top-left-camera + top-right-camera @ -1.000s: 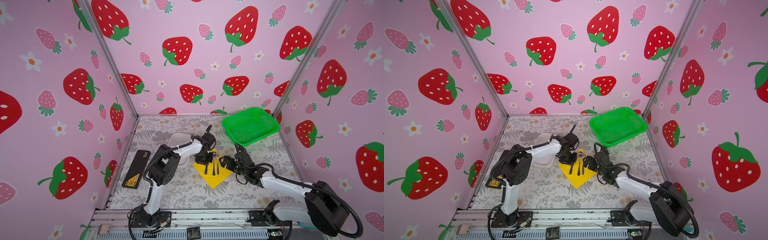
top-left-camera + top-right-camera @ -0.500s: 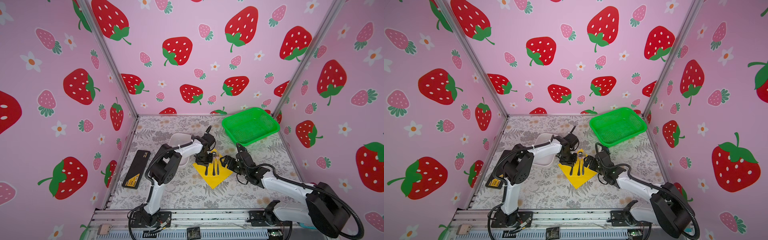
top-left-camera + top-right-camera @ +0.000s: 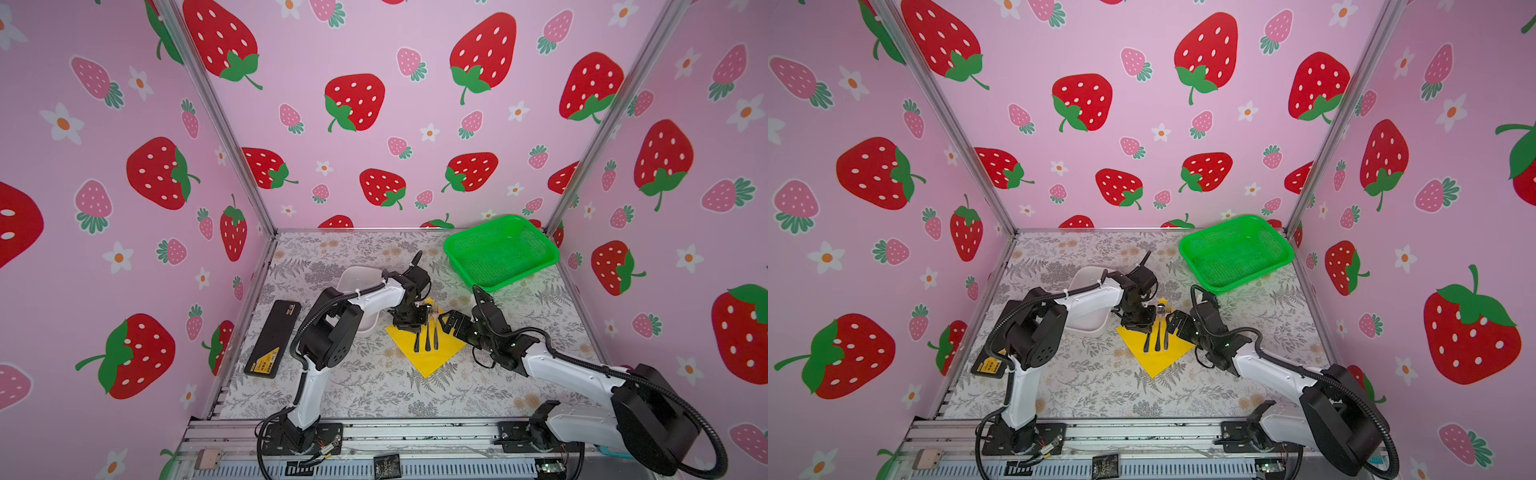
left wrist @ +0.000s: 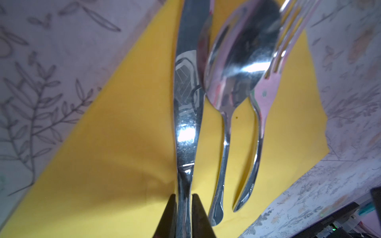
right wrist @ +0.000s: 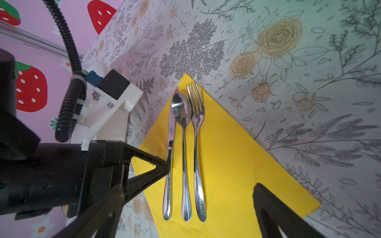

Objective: Place the utensils on the paper napkin and roll it up
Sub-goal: 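Lower the knife onto the napkin beside the spoon and open the left gripper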

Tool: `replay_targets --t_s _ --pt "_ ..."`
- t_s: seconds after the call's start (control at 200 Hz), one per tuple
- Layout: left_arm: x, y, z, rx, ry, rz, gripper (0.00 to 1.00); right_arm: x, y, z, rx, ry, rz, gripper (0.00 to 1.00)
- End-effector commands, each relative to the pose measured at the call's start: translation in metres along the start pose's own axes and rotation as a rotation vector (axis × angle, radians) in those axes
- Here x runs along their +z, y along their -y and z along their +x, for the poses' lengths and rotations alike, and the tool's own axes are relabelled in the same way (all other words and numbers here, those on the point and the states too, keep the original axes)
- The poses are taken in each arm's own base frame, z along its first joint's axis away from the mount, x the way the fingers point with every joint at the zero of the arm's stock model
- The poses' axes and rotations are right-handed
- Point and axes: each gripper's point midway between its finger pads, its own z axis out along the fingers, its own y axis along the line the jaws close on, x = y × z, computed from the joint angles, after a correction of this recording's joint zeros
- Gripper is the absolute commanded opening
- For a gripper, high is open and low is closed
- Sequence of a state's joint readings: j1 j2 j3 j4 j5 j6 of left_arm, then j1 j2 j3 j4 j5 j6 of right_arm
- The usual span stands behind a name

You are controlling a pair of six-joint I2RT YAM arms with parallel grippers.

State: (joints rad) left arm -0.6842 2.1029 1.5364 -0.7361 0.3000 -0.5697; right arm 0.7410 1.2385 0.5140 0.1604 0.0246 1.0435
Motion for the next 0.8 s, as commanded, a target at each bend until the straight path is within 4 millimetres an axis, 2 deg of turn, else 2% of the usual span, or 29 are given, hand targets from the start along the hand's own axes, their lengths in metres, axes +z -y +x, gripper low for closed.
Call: replay_targets --t_s 0.0,0.45,0.55,0.795 --pt "0.003 -0.001 -0.003 -0.007 -0.014 0.003 0.16 0.0 0.0 -0.003 0.007 0.013 -0.002 1.0" --pt "0.011 -0.003 -0.003 -0.044 -0.019 0.008 0.14 0.003 0.0 -0.002 0.004 0.0 0.002 1.0" --pt "0.012 -0.002 -0.003 -0.052 -0.013 0.018 0.16 0.003 0.001 -0.002 0.006 -0.002 0.005 1.0" --pt "0.018 -0.009 -0.003 -0.065 -0.012 -0.015 0.16 0.004 0.0 -0.002 0.006 -0.004 0.003 0.99"
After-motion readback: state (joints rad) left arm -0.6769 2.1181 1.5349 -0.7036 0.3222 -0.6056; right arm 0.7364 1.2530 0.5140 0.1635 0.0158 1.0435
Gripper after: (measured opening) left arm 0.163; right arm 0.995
